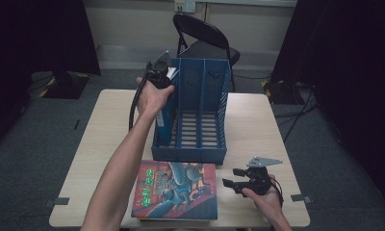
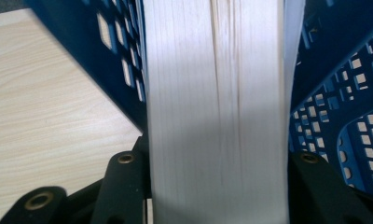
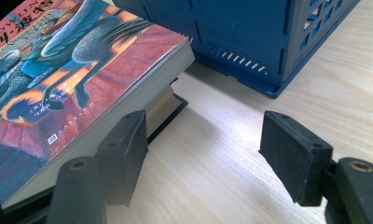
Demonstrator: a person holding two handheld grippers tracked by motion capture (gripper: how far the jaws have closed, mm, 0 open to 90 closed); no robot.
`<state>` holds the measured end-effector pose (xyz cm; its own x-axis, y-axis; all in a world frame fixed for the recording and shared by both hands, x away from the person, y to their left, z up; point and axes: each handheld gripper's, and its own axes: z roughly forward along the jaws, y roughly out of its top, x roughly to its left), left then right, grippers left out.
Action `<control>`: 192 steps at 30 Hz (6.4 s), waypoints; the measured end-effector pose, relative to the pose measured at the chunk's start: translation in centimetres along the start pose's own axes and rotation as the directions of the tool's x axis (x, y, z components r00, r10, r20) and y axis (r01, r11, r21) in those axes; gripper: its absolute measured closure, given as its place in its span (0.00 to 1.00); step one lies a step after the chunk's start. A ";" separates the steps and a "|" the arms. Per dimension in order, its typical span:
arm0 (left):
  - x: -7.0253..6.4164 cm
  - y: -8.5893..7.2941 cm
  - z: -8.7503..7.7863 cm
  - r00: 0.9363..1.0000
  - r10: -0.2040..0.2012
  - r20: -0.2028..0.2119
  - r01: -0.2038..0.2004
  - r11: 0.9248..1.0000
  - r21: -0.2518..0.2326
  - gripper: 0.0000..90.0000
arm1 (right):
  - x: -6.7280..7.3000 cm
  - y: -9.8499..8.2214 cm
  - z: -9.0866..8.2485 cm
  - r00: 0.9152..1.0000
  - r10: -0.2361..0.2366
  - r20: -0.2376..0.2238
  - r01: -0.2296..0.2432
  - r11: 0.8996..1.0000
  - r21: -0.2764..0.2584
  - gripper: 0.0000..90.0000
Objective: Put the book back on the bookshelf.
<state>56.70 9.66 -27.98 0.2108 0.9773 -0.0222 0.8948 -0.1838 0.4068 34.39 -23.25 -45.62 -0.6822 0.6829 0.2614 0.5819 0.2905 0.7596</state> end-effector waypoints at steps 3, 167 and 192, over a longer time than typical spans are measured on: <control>0.4 -0.5 -0.2 1.000 0.019 0.017 -0.019 1.000 -0.013 0.60 | 0.0 0.0 0.0 1.000 0.002 -0.002 -0.002 1.000 0.002 0.35; 5.5 -28.9 3.9 0.847 0.332 0.415 -0.165 0.906 -0.390 0.68 | 6.4 2.6 2.7 0.980 -0.191 -0.056 0.192 0.981 0.030 0.63; 1.5 -24.9 5.4 0.770 0.424 0.476 -0.270 0.893 -0.359 0.69 | 6.4 4.0 2.2 0.974 -0.200 -0.104 0.201 0.980 -0.002 0.64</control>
<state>36.84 15.16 -43.13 0.7291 0.6247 -0.2794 0.6014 -0.3902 0.6972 33.27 -16.27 -42.22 -0.8271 0.5375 0.1644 0.4320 0.4209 0.7976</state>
